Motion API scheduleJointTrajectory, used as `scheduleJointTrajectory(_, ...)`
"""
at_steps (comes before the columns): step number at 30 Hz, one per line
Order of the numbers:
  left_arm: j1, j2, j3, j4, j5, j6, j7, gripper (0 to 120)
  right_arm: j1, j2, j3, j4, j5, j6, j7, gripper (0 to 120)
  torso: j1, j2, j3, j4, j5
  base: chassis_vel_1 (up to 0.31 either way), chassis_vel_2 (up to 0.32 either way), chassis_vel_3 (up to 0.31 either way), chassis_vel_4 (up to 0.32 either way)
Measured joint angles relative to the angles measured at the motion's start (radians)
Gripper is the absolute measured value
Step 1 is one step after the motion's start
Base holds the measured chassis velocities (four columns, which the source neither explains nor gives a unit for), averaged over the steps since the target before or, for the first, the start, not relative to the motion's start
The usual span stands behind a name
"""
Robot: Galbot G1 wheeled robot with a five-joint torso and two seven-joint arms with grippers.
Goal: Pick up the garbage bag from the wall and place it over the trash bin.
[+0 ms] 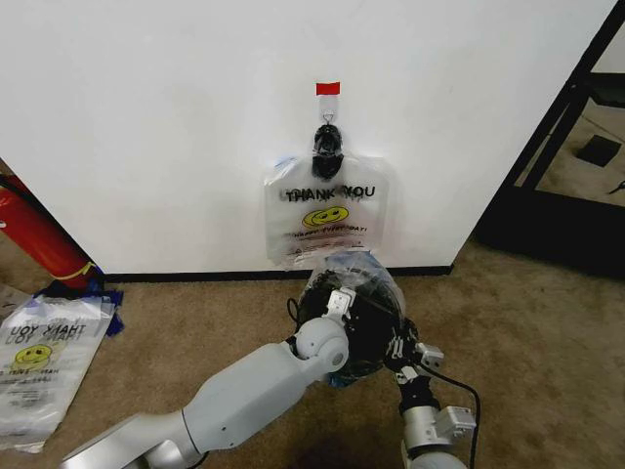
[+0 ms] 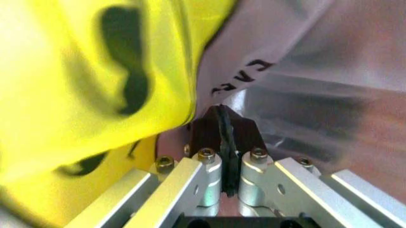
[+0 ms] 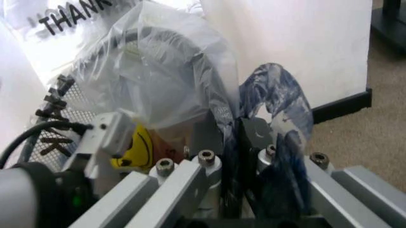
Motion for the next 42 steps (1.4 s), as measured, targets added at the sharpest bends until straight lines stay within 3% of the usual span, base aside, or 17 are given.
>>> scheduleJointTrajectory(22, -0.005, -0.053, -0.004, 0.112, 0.03, -0.032, 0.037, 0, -0.007, 0.005, -0.022, 0.006, -0.005, 0.0, -0.002, 1, 0.0, 0.0, 0.0, -0.0002, 0.0, 0.0, 0.0, 0.0, 0.0)
scheduleJointTrajectory(37, 0.019, 0.086, 0.015, -0.117, -0.024, 0.001, 0.035, 0, 0.015, -0.008, 0.0, -0.009, 0.004, 0.0, 0.001, 1, 0.0, 0.0, 0.0, -0.0001, -0.0001, 0.0, 0.0, 0.0, 0.0)
scheduleJointTrajectory(42, 0.008, 0.103, 0.026, -0.158, -0.185, 0.053, -0.046, 0, 0.013, -0.008, -0.01, -0.008, -0.015, 0.0, -0.001, 1, 0.0, 0.0, 0.0, 0.0, -0.0001, 0.0, 0.0, 0.0, 0.0)
